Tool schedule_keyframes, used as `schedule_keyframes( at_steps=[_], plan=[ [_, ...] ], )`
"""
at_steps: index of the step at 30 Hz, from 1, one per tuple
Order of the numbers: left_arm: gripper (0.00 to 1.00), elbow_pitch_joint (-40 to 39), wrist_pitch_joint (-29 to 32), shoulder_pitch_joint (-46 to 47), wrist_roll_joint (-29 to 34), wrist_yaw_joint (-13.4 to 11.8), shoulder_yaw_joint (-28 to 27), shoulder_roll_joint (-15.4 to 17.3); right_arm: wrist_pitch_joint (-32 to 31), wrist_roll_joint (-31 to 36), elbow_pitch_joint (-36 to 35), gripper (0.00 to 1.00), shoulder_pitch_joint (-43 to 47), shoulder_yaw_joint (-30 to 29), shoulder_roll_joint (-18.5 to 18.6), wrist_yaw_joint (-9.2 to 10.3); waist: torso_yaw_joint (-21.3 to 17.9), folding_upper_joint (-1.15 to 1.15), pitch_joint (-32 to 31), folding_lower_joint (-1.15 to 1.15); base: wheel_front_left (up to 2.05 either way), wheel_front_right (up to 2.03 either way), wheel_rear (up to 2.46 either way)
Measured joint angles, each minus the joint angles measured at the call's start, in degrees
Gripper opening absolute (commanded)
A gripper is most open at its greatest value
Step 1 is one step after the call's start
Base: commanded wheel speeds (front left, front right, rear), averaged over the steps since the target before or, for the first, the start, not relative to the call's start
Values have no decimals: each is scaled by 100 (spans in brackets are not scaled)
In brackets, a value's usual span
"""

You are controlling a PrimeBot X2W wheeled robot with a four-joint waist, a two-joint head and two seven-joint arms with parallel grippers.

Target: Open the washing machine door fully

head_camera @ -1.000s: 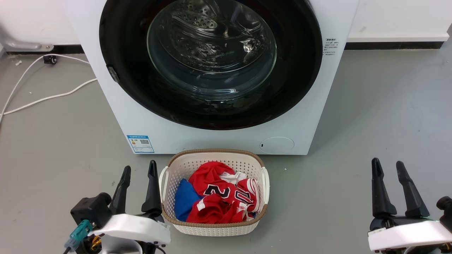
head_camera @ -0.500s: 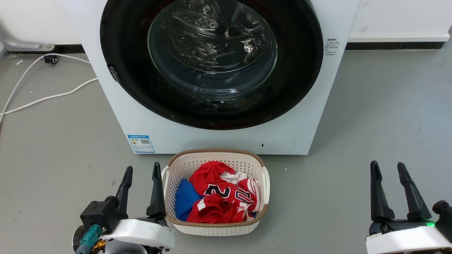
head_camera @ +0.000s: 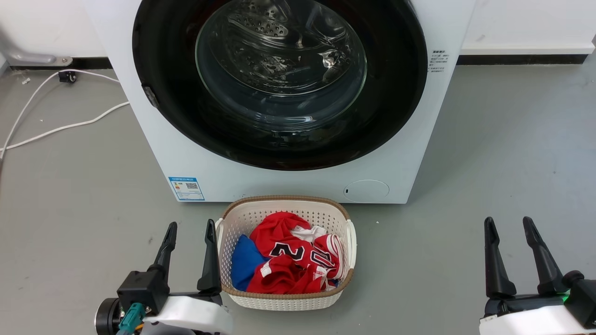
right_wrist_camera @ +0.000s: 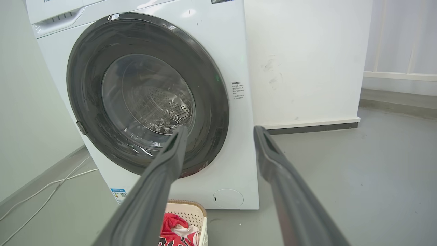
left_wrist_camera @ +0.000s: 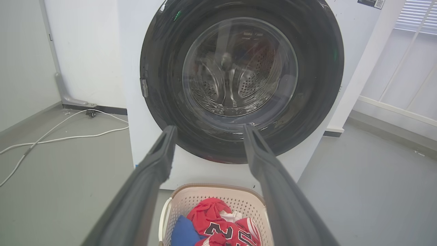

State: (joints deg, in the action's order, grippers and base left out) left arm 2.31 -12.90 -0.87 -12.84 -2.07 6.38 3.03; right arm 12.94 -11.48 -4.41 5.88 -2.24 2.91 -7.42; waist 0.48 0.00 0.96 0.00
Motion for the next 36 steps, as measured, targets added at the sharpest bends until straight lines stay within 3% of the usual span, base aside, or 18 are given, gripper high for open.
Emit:
schedule_keyframes(
  at_steps=[20,36],
  plan=[
    [100,3,-201,-104,546,-53,73,-8,203,564,-37,100,118,10,0,-8,19,0,-11,0,0,0,0],
    [100,163,-216,-114,504,-81,68,-8,215,379,221,100,124,-5,1,-8,23,0,-20,0,0,0,0]
  ],
)
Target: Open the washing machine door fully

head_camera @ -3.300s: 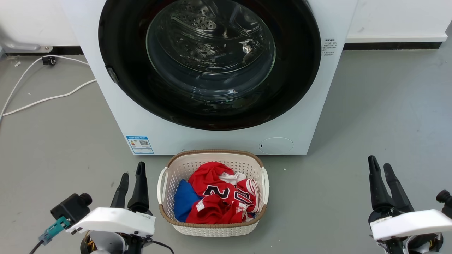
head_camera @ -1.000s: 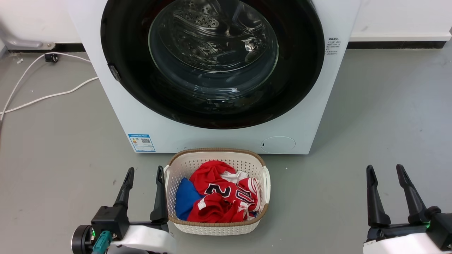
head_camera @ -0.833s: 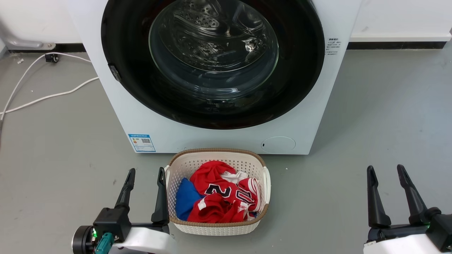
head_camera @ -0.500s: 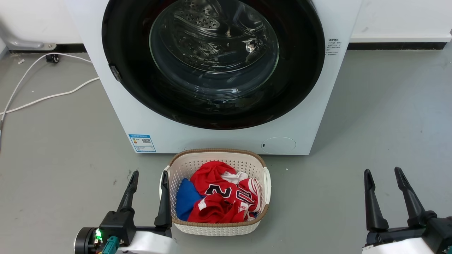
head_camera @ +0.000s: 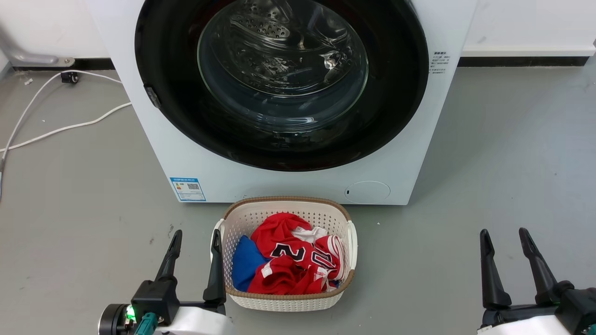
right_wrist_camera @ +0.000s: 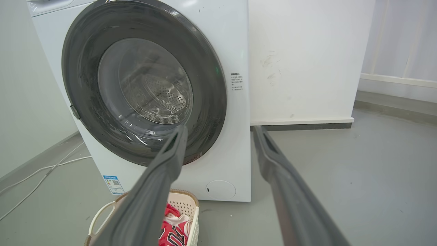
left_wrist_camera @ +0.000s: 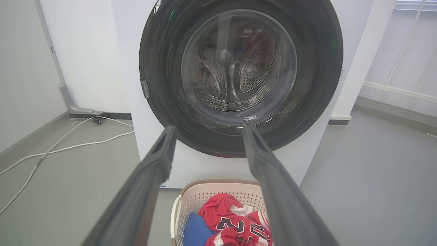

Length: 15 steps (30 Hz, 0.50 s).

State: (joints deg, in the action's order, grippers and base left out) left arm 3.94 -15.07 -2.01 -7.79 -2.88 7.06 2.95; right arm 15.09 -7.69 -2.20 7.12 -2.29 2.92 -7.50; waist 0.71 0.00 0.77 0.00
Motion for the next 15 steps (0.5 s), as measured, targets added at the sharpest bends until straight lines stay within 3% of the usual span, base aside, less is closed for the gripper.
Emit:
schedule_keyframes(
  at_steps=[13,14,15],
  plan=[
    [100,51,0,-2,-7,-41,0,-1,0,0,55,100,0,9,0,0,4,0,2,0,0,0,0],
    [100,54,0,-2,-11,-45,3,-1,0,0,62,85,0,11,0,0,6,0,3,0,0,0,0],
    [100,57,0,-2,-12,-59,1,-1,0,-11,68,28,0,16,0,0,7,0,4,0,0,0,0]
  ],
)
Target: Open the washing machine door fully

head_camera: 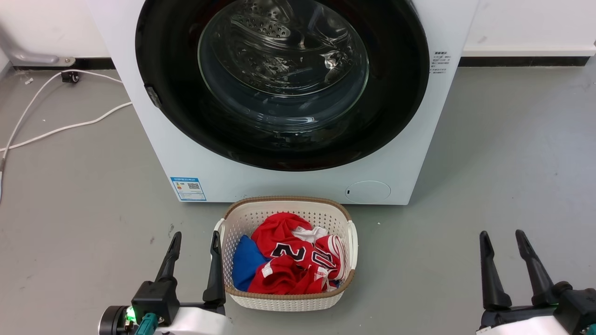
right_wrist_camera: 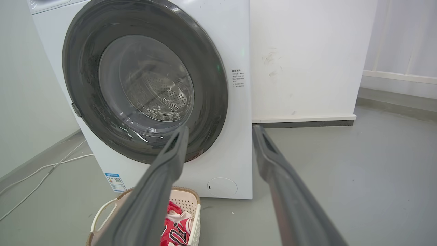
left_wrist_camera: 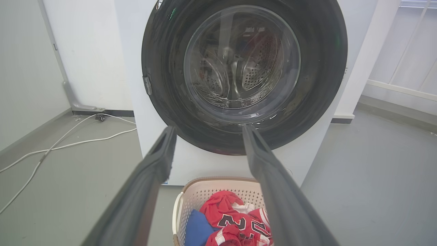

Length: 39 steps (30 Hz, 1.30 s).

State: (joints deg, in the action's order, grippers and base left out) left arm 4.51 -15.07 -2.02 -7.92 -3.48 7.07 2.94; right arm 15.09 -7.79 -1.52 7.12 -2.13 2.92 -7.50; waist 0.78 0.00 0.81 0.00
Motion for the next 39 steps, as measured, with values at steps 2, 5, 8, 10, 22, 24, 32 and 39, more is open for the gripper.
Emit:
schedule_keyframes(
  at_steps=[2,5,8,10,22,24,32,39],
  plan=[
    [100,8,0,0,-12,-7,0,0,1,-62,22,0,0,2,0,0,2,0,0,0,0,0,0],
    [100,10,-1,0,-26,-11,-2,0,0,-235,81,0,0,-19,-1,0,2,0,0,0,0,0,0],
    [100,11,0,0,-32,-14,-3,0,0,-717,124,0,-1,-16,1,0,3,0,2,0,0,0,0],
    [100,11,0,0,-42,-24,-7,0,1,-2140,208,0,-15,48,-1,0,-8,0,-2,0,0,0,0],
    [100,32,-1,0,-110,-31,2,0,2,-7753,275,0,-119,203,-2,1,-9,0,-17,0,0,0,0],
    [100,34,-1,0,-113,-31,4,-1,1,-8039,151,0,-118,319,-5,2,-5,0,-14,1,0,0,0],
    [100,40,-1,-1,-137,-33,-3,0,-475,-8739,-250,0,5,446,13,2,-2,0,-12,0,0,0,0],
    [100,24,0,-3,-148,-55,2,0,-1215,-8791,-414,0,169,368,104,2,-4,0,-10,0,0,0,0]
  ],
)
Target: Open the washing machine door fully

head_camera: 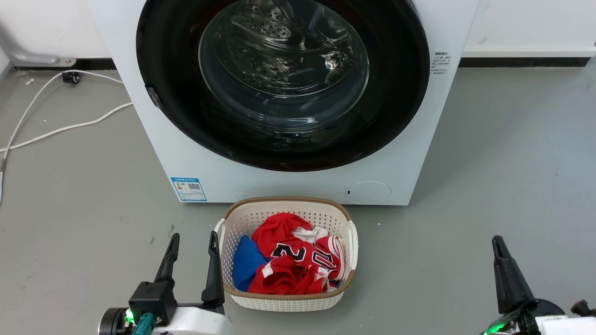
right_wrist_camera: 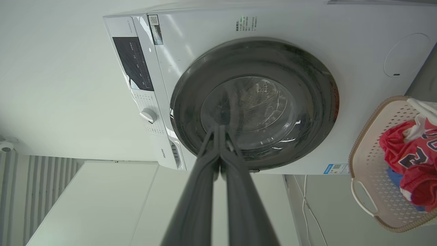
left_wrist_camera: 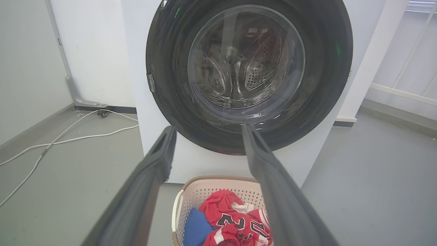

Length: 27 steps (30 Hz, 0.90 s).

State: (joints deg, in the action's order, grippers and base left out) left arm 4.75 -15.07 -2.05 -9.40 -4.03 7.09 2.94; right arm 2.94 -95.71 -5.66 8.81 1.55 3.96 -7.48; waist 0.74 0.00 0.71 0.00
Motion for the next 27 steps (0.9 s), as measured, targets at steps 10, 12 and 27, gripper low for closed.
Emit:
schedule_keyframes(
  at_steps=[10,12,27],
  plan=[
    [100,-8,0,-5,3,-26,-5,0,-459,-54,-92,0,86,-153,-51,0,13,0,21,0,0,0,0],
    [100,-13,-1,-5,5,-27,-9,-1,-486,-45,-86,0,88,-172,-63,0,16,0,32,0,0,0,0],
    [100,-147,-1,252,115,-14,-24,-1,-860,-357,791,0,-1030,-1129,-49,0,65,0,495,0,0,0,0]
  ],
)
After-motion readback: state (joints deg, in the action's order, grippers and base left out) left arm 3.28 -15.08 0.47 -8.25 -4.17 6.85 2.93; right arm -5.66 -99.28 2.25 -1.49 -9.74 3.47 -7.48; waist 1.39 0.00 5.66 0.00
